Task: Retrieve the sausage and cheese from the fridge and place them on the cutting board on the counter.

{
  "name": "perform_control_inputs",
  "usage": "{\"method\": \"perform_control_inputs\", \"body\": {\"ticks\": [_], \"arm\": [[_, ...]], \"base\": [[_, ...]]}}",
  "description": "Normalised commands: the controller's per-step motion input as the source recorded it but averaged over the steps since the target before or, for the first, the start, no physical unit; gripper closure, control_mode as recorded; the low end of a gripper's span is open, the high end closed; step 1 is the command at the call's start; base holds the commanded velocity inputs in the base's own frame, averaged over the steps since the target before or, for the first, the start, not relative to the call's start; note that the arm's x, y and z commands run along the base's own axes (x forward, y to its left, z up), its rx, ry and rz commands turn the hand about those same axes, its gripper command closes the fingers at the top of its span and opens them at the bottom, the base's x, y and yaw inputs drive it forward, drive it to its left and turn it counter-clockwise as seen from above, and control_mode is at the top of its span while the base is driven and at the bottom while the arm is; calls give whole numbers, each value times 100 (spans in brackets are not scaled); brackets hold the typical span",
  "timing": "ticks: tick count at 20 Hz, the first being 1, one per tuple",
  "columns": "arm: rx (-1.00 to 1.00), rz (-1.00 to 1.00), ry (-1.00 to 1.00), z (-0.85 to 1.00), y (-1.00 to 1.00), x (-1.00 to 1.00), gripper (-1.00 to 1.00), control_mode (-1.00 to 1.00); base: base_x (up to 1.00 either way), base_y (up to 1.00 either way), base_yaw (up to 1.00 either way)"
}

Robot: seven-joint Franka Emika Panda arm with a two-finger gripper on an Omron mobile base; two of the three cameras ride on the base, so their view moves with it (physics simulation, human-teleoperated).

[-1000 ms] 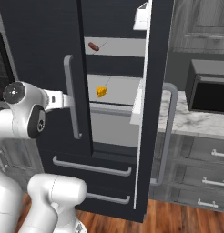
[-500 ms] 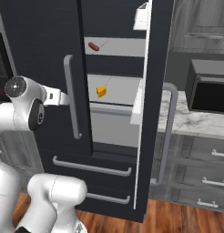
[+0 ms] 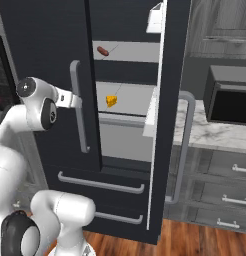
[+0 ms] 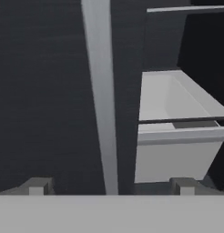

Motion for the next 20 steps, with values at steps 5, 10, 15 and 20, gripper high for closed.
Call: {"method": "perform_control_inputs", "body": {"ticks": [5, 10, 15, 20], "arm": [[4, 0, 1, -7, 0, 83, -100, -100], [4, 0, 0, -11, 0, 78, -100, -100], [0, -1, 0, -20, 0, 80, -100, -100], [0, 0, -3, -24, 15, 73, -100, -100]], "base": [[0, 0, 0], [0, 0, 0], [0, 0, 0], [0, 0, 0]]}}
